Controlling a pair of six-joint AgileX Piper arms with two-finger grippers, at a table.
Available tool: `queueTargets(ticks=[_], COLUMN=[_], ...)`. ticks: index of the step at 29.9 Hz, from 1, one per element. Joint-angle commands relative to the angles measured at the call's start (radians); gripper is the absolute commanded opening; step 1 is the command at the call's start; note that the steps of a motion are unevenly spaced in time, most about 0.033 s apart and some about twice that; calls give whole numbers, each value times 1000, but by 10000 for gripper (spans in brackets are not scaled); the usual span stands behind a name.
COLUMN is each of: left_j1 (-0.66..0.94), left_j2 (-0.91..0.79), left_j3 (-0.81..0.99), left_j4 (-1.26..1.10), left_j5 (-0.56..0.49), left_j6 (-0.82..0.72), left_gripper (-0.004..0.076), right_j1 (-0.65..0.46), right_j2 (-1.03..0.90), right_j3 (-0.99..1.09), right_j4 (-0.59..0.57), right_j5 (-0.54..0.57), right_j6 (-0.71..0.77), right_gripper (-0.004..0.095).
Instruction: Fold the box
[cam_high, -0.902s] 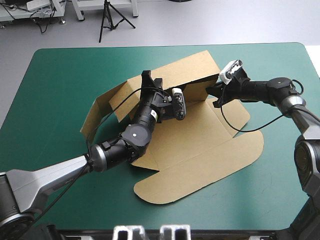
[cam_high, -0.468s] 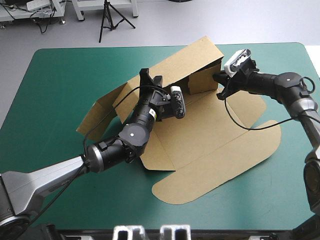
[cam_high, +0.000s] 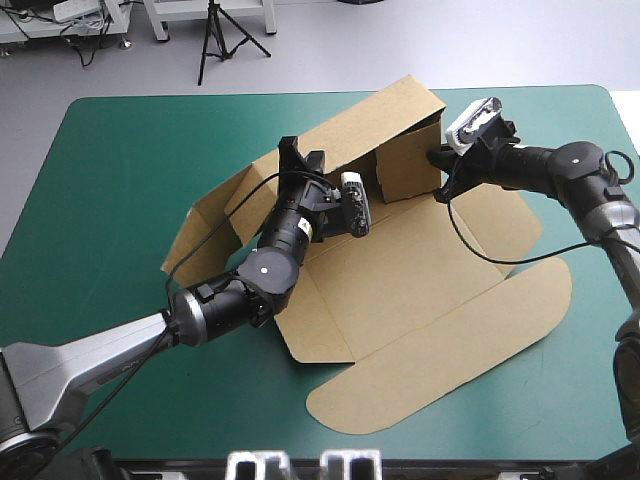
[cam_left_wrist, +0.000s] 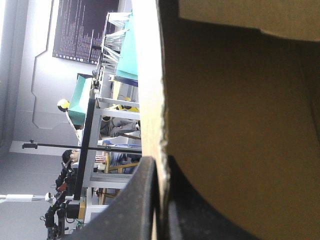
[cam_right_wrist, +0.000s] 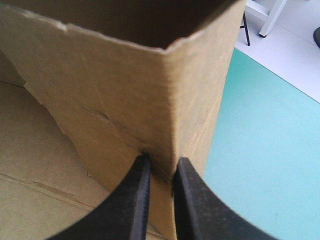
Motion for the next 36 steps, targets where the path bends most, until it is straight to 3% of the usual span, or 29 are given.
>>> queueTargets(ticks=[1, 14, 17, 22, 24, 30, 36], left_j1=[-26, -26, -26, -26, -26, -65, -152], left_j2=[-25, -21, -11, 25, 36, 36, 36], left_j3=[-26, -26, -26, -28, -28, -32, -57], left_j4=[36, 36, 44, 83, 83, 83, 83], left_j5=[-150, -124, -94, 4, 13, 34, 182], left_j6=[-6, -6, -6, -2, -11, -67, -89], left_gripper=[-9, -3, 50, 244, 287, 298, 298], right_j1=[68, 104, 104, 104, 104, 101, 101], right_j2=[-65, -65, -65, -65, -65, -65, -65], right_j3=[-34, -34, -34, -34, -34, -34, -34], right_j4=[115, -45, -45, -47, -47, -68, -94], right_j5=[131, 129, 129, 129, 127, 102, 94], right_j6=[0, 136, 141, 153, 153, 198, 242], right_gripper=[-11, -11, -10, -10, -10, -11, -11])
